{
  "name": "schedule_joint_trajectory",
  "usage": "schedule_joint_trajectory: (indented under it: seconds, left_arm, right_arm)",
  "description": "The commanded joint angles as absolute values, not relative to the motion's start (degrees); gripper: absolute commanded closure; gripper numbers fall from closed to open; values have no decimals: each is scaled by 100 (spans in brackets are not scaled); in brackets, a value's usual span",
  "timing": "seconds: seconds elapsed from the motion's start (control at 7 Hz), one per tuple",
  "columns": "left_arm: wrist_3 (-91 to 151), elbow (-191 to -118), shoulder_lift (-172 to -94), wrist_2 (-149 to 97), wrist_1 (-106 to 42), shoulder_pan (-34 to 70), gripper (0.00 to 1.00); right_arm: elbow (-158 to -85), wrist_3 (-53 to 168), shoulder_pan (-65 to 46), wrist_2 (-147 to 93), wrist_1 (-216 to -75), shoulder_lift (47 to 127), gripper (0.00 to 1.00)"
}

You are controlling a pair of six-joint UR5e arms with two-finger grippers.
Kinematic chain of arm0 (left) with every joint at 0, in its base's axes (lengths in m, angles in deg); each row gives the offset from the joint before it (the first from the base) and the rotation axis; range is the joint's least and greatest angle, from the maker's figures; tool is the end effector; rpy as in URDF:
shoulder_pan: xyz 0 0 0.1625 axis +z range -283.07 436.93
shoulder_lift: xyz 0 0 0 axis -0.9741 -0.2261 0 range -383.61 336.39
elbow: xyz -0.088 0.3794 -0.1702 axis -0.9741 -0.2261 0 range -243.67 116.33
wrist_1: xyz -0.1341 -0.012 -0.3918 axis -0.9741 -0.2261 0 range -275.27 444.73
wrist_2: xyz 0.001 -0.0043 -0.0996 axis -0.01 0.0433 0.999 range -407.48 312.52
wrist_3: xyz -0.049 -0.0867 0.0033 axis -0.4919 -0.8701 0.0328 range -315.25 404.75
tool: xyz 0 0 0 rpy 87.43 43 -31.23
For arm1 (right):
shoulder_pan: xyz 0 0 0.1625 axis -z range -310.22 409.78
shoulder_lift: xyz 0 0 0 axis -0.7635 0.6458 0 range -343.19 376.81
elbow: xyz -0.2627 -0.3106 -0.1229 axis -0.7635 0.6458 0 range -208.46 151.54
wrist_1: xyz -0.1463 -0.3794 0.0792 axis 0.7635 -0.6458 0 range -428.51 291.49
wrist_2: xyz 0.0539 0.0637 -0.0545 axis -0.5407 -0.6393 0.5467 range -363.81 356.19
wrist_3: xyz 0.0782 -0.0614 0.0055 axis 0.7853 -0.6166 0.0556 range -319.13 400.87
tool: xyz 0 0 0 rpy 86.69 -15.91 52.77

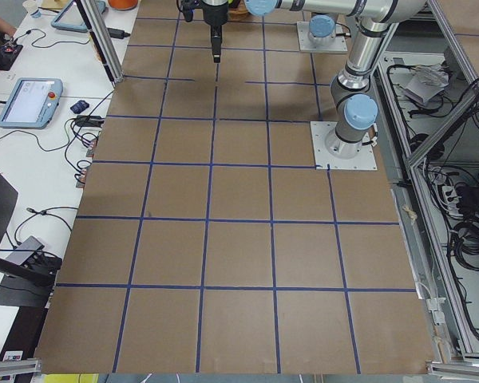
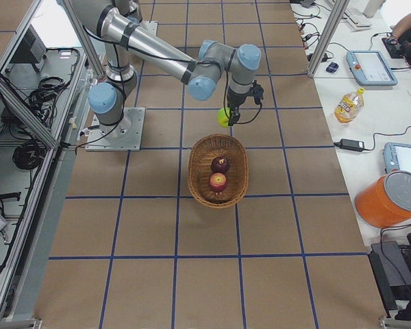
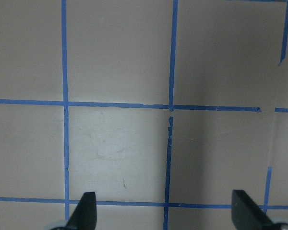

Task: Put all apples into basket
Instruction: 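Carry the green apple into the basket and open the right gripper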

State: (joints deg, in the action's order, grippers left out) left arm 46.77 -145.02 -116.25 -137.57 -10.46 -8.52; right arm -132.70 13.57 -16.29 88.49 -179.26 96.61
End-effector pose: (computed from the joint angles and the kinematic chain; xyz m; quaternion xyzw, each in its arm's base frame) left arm -0.0922 -0.5197 0.5299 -0.0220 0.9997 -0.0070 0.0012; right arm -0.0949 -0.5327 0.3128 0.0299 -0.9988 -0.0376 0.0042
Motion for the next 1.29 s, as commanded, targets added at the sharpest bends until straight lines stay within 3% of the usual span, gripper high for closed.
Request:
schedule_joint_trajectory:
  seconds: [0.0,0.29,0.57,0.71,0.86,1.14]
  left_arm:
    - [4677,-14505,-11624,-13757,-1046,-850,0]
    - [4677,-14497,-11624,-13748,-1046,-850,0]
    - [4677,-14514,-11615,-13748,-1046,-850,0]
    - [4677,-14523,-11607,-13748,-1046,-858,0]
    - [4668,-14549,-11607,-13748,-1046,-867,0]
    - [4668,-14515,-11650,-13731,-1020,-858,0]
  right_arm:
    - [-14434,277,-904,8778,-19971,9706,30]
    - [-14509,185,-885,8786,-20263,9653,0]
    - [-14404,211,-902,8813,-20106,9923,0]
    - [-13916,559,-989,8691,-18800,10282,0]
    - [-12980,1267,-1147,8420,-17203,10390,0]
    - [-11517,2356,-1970,8435,-15541,10399,0]
